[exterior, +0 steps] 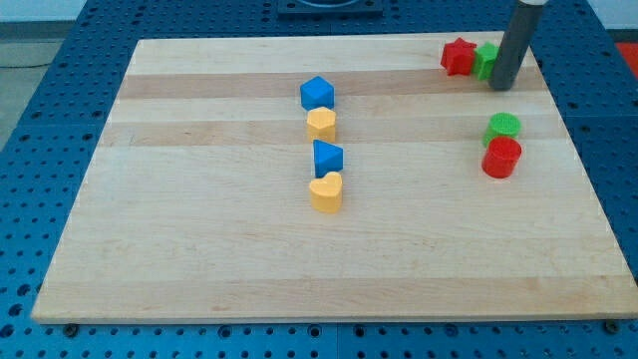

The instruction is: Move the green star along with the red star towards the top right

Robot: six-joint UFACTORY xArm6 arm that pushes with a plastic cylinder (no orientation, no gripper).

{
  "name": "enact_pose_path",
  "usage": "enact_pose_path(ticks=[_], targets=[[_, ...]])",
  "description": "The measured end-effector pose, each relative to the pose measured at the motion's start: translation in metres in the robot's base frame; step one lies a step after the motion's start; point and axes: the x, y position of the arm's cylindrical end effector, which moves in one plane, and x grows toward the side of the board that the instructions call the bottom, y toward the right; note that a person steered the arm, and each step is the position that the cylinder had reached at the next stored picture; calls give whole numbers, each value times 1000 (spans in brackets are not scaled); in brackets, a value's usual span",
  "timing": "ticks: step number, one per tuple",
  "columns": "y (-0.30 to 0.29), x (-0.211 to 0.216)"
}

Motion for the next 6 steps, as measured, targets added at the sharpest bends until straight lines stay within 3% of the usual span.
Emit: enact_pose_path(ticks=[3,5,6], targets=[[-2,-45],[-14,-11],[-50,-10]])
